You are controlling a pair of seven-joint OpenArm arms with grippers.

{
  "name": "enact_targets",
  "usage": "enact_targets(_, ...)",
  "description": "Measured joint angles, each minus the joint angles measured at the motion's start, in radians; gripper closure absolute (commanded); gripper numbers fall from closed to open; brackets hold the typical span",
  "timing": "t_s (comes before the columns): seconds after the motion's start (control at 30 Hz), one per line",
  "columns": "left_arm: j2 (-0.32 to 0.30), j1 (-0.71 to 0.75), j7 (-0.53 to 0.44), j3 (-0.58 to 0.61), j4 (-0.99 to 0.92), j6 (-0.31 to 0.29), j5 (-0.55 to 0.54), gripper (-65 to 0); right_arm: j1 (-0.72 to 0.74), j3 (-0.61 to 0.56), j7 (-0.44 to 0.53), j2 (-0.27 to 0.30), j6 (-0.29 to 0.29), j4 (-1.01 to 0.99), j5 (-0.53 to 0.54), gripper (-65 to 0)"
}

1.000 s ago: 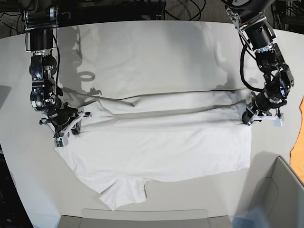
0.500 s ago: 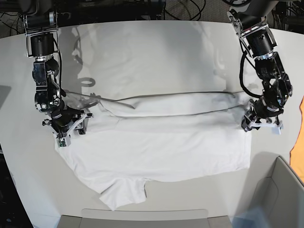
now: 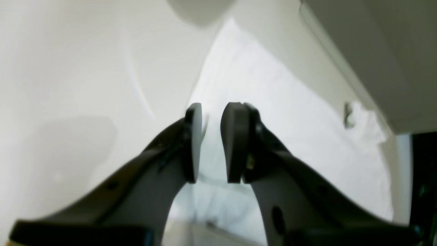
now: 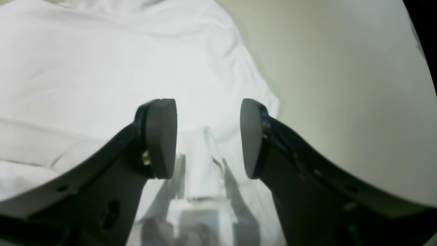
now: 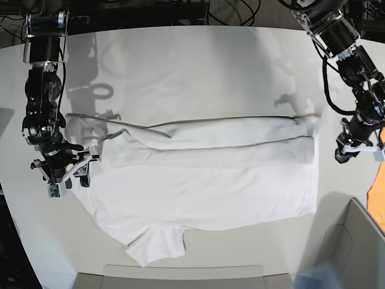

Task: Fold the T-shirt properly
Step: 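Release the fold and move both grippers back to the folded edge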

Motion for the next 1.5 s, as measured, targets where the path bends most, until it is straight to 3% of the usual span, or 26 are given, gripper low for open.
enact_targets(0.1,0.001,0.08,0.006,0.138,0.079,-0.011,-0.007,0.0,-0.108,0.014,-0.021,-0.002,0.0,0.081,-0.002,-23.0)
enact_targets(0.23,0.008,0.127,-0.022,0.249,0.104,-0.012,-0.01,0.0,-0.217,0.007,-0.044,-0.014,0.008,0.088,0.013,-14.2)
enact_targets(0.47,-0.006,0.117,-0.047,0.385,0.022,-0.01,-0.004,0.0,-0.195,0.01,-0.011,-0.033,0.008,-0.037,-0.003,-2.7)
enact_targets(0.67,-0.026,0.051,-0.1,0.489,-0.245,-0.024,-0.042,0.0,-0.131,0.004,0.064,-0.01,0.011,-0.236,0.016,-2.6)
enact_targets(0.8,-0.039,0.048,-0.118,0.486,-0.286,-0.038,0.008,0.0,-0.131,0.008,0.069,0.004,0.014,-0.245,0.016,-2.6)
enact_targets(0.97,-0.05,0.099,-0.148,0.486,-0.276,-0.056,0.051,0.0,-0.197,0.006,0.083,0.062,0.017,-0.205,0.02,-2.6)
enact_targets(1.27,-0.094,0.301,-0.208,0.471,-0.138,-0.057,0.056,0.0,-0.422,0.013,0.094,0.06,0.005,0.009,0.014,-2.6)
enact_targets(1.5,-0.092,0.433,-0.2,0.377,-0.051,-0.069,0.046,0.0,-0.541,0.024,0.104,0.061,0.003,0.101,0.018,-2.6)
